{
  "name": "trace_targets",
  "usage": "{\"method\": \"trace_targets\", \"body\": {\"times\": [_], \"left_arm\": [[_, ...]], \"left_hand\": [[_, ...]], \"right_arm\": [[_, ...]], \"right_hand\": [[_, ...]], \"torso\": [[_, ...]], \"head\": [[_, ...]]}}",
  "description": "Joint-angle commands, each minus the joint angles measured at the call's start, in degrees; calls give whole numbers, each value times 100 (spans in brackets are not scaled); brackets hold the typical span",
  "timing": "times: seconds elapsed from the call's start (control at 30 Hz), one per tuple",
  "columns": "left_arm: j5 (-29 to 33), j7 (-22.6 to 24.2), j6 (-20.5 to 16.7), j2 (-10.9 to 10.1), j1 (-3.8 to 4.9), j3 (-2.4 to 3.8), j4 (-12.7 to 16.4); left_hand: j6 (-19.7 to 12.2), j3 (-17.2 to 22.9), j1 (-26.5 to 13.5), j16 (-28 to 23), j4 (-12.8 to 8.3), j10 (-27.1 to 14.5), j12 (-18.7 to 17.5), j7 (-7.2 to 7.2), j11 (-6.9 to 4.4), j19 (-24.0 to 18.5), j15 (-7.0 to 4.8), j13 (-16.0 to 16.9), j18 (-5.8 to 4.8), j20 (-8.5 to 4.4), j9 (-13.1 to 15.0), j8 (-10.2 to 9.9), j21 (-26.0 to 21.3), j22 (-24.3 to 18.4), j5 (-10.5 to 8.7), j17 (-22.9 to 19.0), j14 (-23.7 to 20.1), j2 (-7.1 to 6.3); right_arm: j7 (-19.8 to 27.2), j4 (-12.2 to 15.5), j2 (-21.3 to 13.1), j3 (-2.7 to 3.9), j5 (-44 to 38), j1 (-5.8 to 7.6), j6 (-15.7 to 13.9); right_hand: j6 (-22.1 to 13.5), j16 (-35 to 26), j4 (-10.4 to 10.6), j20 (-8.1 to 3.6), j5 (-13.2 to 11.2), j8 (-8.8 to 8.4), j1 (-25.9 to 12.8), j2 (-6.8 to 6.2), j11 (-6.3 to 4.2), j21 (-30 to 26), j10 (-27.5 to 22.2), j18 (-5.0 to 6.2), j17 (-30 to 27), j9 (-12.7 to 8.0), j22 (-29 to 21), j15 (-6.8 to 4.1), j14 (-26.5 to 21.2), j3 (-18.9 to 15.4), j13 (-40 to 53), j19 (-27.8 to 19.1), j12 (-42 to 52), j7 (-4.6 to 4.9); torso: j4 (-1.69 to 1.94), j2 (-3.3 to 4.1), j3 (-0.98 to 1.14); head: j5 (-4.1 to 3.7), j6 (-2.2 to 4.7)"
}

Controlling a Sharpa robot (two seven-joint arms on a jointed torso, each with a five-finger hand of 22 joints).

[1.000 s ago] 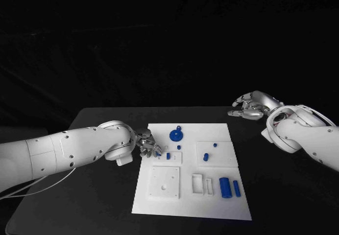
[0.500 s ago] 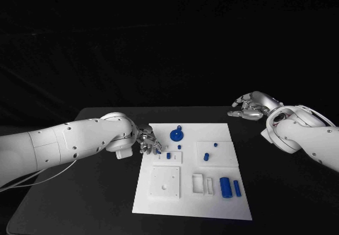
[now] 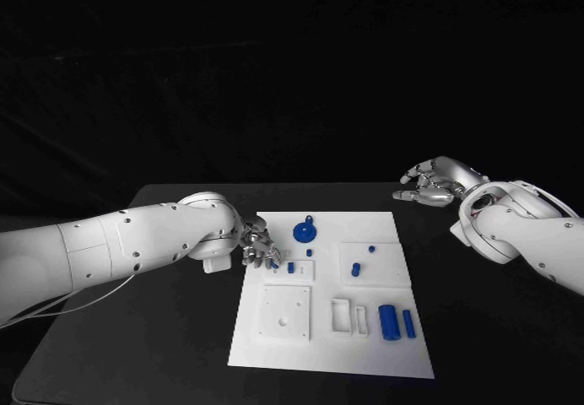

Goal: Assemble the parts on the task board

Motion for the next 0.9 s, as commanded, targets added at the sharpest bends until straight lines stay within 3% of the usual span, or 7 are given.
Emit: {"method": "trace_targets", "body": {"times": [0.03,0.33,0.9], "left_arm": [[-213,-11,-187,12,12,0,39],[-283,32,-289,32,6,-17,51],[-297,53,-221,-5,-14,-122,97]], "left_hand": [[7,331,127,25,-340,19,-3,2,-40,-10,-3,8,-92,-496,10,40,33,119,23,7,-1,55],[8,325,120,25,-333,19,-2,2,-41,-5,-4,10,-92,-497,11,42,36,118,26,7,1,50],[6,325,119,25,-328,19,-2,0,-43,0,-8,12,-89,-499,12,44,40,116,30,6,4,50]], "right_arm": [[43,13,-1,2,-15,-1,55],[45,14,1,2,-15,-1,56],[47,10,0,2,-14,-1,59]], "right_hand": [[-3,-19,39,-32,34,22,3,23,-14,-37,-7,790,8,-5,30,-1,44,-2,-10,5,36,52],[-3,-19,40,-32,35,23,4,23,-14,-38,-8,790,8,-5,30,-1,44,-3,-11,6,37,52],[-3,-21,42,-32,36,23,6,24,-14,-40,-9,790,9,-5,32,-1,45,-4,-15,7,40,52]], "torso": [[1,-1,-3],[-5,4,2],[1,3,-5]], "head": [[6,1],[15,3],[10,-21]]}}
